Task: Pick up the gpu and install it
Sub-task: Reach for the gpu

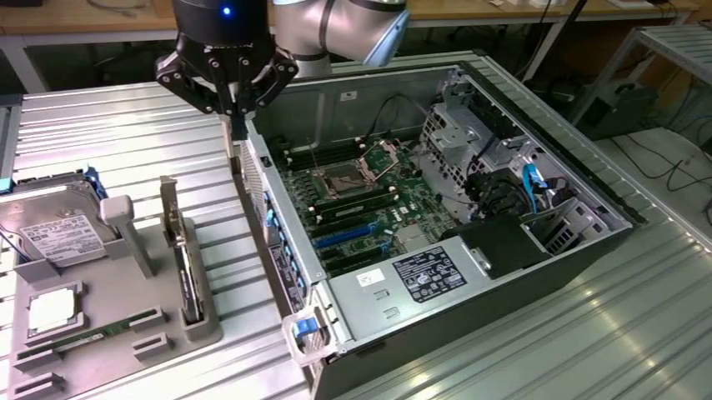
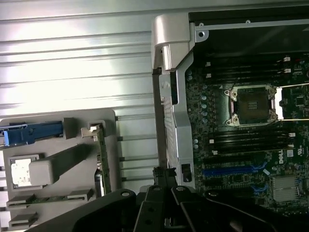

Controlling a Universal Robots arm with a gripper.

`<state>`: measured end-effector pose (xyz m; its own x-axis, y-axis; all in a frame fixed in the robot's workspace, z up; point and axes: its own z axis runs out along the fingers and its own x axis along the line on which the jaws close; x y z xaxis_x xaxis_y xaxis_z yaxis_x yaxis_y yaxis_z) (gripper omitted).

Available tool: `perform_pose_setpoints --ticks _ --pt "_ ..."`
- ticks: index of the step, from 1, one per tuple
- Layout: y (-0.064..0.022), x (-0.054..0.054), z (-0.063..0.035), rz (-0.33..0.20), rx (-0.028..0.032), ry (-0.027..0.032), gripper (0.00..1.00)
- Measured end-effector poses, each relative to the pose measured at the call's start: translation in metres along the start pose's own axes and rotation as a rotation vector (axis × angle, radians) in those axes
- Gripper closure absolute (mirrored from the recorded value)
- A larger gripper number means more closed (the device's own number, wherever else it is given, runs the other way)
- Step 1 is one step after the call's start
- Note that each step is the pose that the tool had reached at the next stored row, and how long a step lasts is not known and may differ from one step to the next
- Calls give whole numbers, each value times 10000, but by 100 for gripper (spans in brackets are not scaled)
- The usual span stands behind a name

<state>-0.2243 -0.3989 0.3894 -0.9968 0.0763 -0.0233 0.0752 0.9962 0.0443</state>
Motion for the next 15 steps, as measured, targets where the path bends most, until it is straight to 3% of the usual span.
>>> perform_pose_setpoints --ticks 15 --pt "-17 220 -2 -2 -1 1 89"
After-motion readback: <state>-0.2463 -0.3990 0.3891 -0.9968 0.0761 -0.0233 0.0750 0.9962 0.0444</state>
